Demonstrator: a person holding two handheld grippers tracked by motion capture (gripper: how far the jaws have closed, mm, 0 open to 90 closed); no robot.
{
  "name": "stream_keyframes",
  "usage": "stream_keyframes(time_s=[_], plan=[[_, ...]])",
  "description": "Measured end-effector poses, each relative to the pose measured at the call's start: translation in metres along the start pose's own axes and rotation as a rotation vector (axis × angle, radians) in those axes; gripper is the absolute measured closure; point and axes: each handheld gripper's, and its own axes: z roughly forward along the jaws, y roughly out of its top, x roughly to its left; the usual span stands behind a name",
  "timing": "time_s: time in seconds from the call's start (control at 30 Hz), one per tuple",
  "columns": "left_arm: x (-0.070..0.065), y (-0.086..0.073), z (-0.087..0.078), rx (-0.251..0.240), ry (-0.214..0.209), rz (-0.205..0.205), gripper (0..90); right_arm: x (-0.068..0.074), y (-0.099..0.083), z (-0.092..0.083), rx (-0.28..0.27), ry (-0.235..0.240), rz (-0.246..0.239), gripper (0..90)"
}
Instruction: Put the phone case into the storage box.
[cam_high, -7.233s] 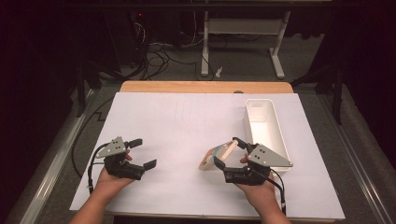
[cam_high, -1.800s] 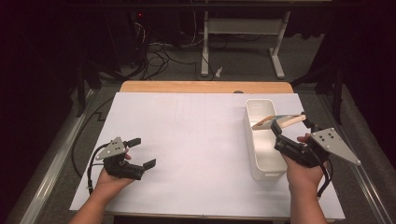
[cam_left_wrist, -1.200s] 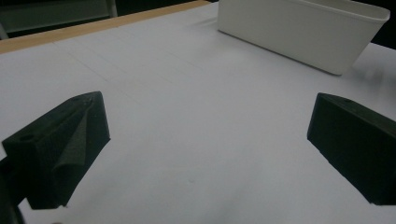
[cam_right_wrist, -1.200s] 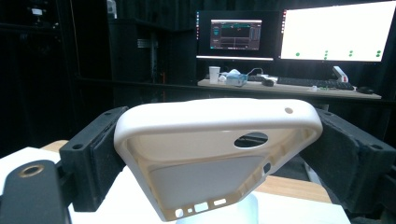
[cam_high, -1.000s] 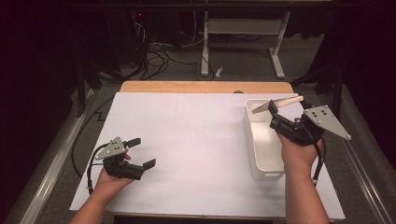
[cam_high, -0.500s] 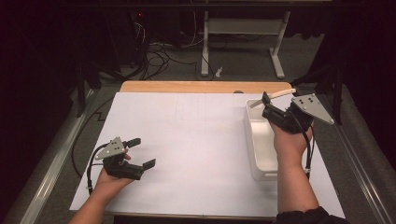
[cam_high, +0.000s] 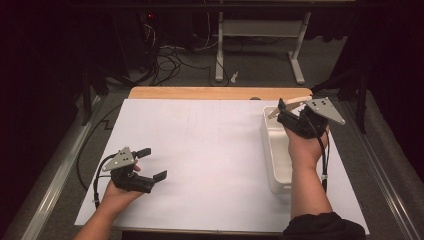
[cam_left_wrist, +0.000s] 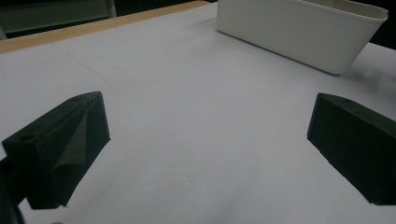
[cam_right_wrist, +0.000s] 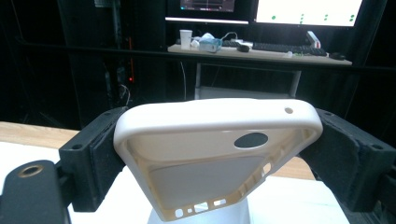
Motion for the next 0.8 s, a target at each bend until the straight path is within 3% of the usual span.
stream_keyframes(time_s=[0.8], plan=[[0.001,0.001,-0.001,-0.005,-0.001,-0.008,0.4,0.004,-0.019,0.028,0.116,-0.050,0.025,12.4]])
